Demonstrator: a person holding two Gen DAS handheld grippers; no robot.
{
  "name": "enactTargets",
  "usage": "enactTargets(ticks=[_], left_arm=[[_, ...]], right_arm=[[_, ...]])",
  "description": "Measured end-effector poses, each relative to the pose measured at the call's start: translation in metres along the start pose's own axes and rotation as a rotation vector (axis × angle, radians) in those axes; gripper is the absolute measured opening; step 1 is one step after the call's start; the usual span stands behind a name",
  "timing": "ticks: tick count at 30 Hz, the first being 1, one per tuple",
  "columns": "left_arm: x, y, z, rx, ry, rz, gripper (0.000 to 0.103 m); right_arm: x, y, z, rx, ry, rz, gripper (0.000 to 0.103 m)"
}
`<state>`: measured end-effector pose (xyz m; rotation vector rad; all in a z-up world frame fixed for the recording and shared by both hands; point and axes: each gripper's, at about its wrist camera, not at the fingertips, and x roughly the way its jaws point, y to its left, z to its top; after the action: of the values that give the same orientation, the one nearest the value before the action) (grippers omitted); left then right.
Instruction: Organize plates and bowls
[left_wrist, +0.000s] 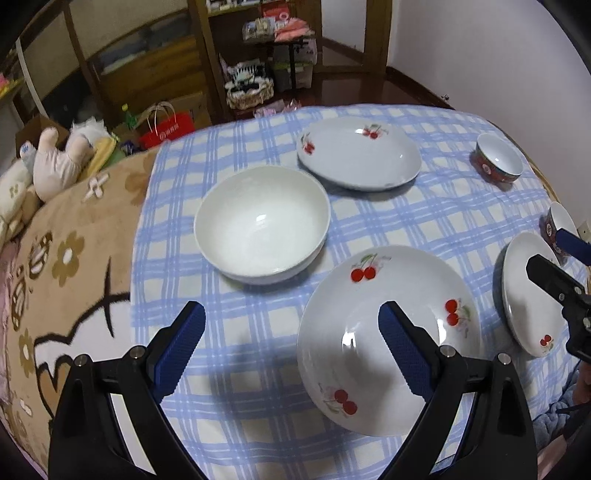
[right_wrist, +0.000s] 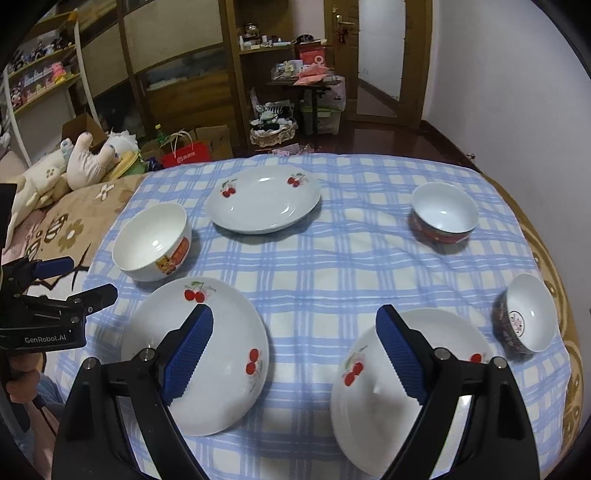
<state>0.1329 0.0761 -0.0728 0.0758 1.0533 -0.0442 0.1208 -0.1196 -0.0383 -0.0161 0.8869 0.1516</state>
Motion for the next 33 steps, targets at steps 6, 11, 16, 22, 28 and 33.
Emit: enactTargets(ticks=[6, 11, 16, 22, 28, 33], left_arm=[[0.022, 0.003, -0.003, 0.022, 0.064, 0.04, 0.093], [0.031, 0.007, 0.0, 0.006, 0.087, 0.038, 0.093], [0.043, 0.004, -0.002, 0.016, 0.126, 0.046, 0.093], [0.058, 0.008, -0.006, -0.001, 0.195, 0.03, 0.085], [0.071, 0.007, -0.01, -0.004, 0.252, 0.004, 0.074], [0.086, 0.004, -0.009, -0.01, 0.281, 0.015, 0.074]], right_arm=[[0.017, 0.007, -0.002, -0.004, 0.04, 0.005, 0.094], [0.027, 0.009, -0.008, 0.018, 0.049, -0.033, 0.094], [0.039, 0.012, -0.014, 0.012, 0.092, -0.036, 0.094], [0.048, 0.018, -0.019, -0.012, 0.12, -0.055, 0.094], [0.062, 0.023, -0.026, -0.012, 0.182, 0.002, 0.094], [0.072, 0.024, -0.033, -0.018, 0.211, 0.008, 0.093]])
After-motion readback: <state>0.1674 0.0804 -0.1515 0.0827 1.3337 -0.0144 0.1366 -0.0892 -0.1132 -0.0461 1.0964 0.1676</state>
